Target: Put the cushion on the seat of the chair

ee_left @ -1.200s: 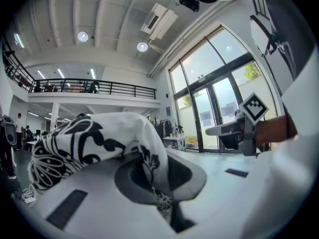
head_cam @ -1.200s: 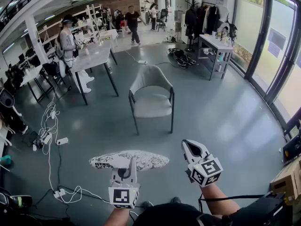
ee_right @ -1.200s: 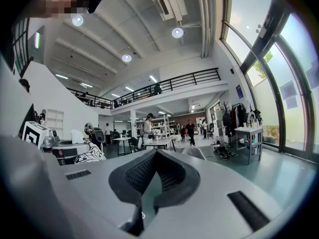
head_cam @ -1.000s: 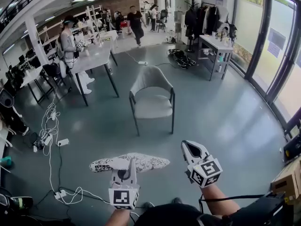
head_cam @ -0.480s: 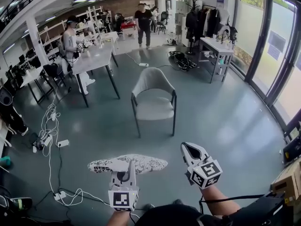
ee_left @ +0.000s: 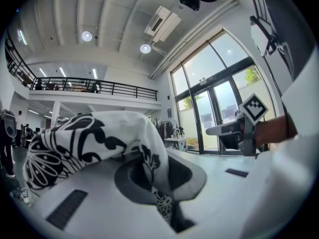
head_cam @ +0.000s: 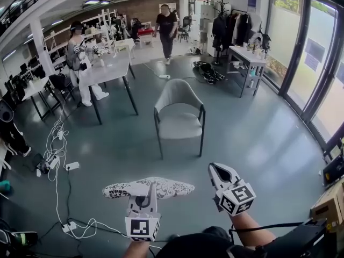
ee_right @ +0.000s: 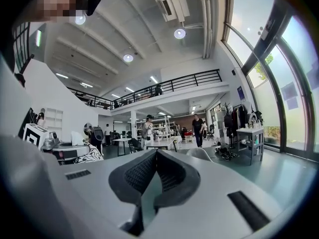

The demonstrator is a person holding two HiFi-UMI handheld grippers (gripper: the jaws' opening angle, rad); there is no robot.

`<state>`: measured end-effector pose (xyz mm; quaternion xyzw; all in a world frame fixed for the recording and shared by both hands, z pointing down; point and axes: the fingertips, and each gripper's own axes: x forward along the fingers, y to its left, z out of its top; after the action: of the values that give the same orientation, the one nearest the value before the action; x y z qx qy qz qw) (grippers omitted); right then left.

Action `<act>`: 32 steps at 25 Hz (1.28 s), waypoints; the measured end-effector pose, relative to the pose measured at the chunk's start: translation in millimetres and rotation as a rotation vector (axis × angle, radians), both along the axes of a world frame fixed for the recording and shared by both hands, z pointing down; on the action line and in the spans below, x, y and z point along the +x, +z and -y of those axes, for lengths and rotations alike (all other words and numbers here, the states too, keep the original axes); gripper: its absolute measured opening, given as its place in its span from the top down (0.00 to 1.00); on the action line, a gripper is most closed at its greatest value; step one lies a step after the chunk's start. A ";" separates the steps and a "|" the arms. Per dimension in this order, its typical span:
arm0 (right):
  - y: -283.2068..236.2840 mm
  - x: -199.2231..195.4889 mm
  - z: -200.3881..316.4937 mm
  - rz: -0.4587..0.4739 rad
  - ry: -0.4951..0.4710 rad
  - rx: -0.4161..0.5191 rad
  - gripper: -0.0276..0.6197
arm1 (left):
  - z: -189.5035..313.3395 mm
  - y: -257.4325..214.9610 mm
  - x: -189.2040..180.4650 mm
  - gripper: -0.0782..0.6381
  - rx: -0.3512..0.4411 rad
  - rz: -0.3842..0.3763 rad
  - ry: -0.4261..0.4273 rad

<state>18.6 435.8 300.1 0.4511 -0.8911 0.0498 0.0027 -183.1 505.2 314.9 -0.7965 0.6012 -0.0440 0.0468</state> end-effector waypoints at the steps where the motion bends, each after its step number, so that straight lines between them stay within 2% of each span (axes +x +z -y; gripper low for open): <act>1: 0.0 -1.6 -1.3 -0.003 0.007 0.001 0.94 | -0.9 0.5 -3.0 0.87 0.001 -0.003 0.005; 9: 2.6 -7.3 3.2 -0.021 0.038 -0.002 0.94 | 4.3 17.0 -20.4 0.87 -0.024 -0.035 0.013; 17: 3.5 -18.6 45.3 0.000 0.014 0.007 0.94 | 37.1 16.0 -27.1 0.87 -0.018 -0.028 -0.008; 32: -2.1 24.8 171.1 0.018 0.002 0.026 0.94 | 163.2 4.1 4.3 0.87 -0.018 0.006 -0.051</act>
<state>43.4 264.7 298.0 0.4514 -0.8912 0.0424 -0.0114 -178.7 342.0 319.0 -0.7812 0.6207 -0.0529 0.0403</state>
